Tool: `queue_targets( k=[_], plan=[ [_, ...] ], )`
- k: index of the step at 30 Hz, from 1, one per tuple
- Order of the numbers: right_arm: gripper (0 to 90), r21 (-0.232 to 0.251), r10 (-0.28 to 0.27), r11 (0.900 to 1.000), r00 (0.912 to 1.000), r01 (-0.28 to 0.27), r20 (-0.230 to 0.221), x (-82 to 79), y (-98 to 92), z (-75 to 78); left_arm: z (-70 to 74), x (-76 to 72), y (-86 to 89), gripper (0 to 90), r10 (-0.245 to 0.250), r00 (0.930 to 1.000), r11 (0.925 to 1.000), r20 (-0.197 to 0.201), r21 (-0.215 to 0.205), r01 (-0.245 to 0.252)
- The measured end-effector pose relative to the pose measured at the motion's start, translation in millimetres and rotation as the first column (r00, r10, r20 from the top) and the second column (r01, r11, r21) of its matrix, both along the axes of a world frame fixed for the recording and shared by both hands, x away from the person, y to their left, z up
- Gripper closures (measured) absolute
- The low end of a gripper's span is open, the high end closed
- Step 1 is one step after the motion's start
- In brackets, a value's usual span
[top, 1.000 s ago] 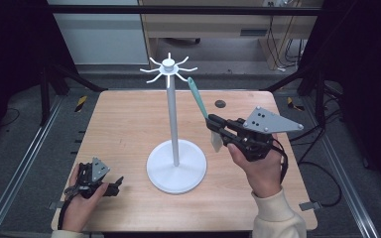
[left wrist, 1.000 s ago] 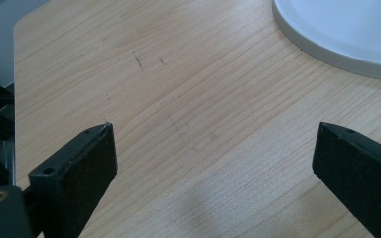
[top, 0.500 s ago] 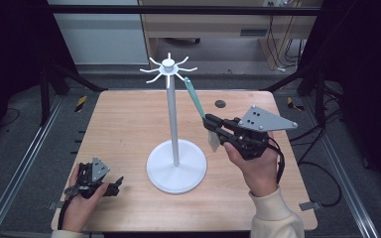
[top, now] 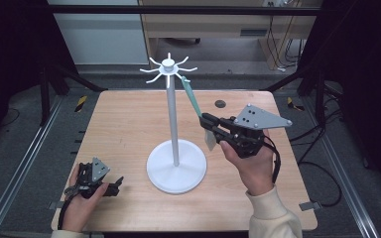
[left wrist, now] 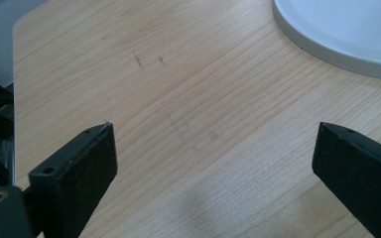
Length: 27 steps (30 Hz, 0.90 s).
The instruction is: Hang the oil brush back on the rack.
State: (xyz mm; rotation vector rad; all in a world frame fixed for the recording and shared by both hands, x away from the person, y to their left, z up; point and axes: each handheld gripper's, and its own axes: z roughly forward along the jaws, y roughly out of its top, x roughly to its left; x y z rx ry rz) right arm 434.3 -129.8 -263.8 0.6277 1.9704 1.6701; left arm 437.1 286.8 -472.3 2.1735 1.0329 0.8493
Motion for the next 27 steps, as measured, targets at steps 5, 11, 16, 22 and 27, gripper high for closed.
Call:
queue_targets(
  k=[5,11,16,22,27],
  plan=[
    [82.5,-0.004,0.000,1.000,1.0000,0.000,-0.004,0.7,1.4,-0.6,-0.1,0.0,-0.1,3.2,0.000,1.0000,1.0000,0.001,0.000,0.000],
    [82.4,-0.003,-0.003,1.000,1.0000,0.003,-0.002,0.9,1.7,-0.8,-0.1,-0.1,0.0,3.3,0.001,1.0000,1.0000,0.001,-0.001,-0.001],
    [82.4,-0.009,-0.012,1.000,0.9999,0.012,-0.003,1.8,3.7,-0.8,0.2,0.0,0.5,3.2,0.000,1.0000,1.0000,-0.002,0.005,0.000],
    [82.3,-0.006,-0.011,1.000,0.9999,0.011,-0.006,9.4,10.2,-5.0,0.0,-0.1,0.6,3.2,0.001,1.0000,1.0000,0.000,0.003,-0.001],
    [82.2,0.003,-0.020,1.000,0.9998,0.020,-0.007,12.0,10.6,-6.2,0.0,0.0,1.0,3.2,0.001,1.0000,1.0000,-0.003,0.006,-0.001]
  ],
)
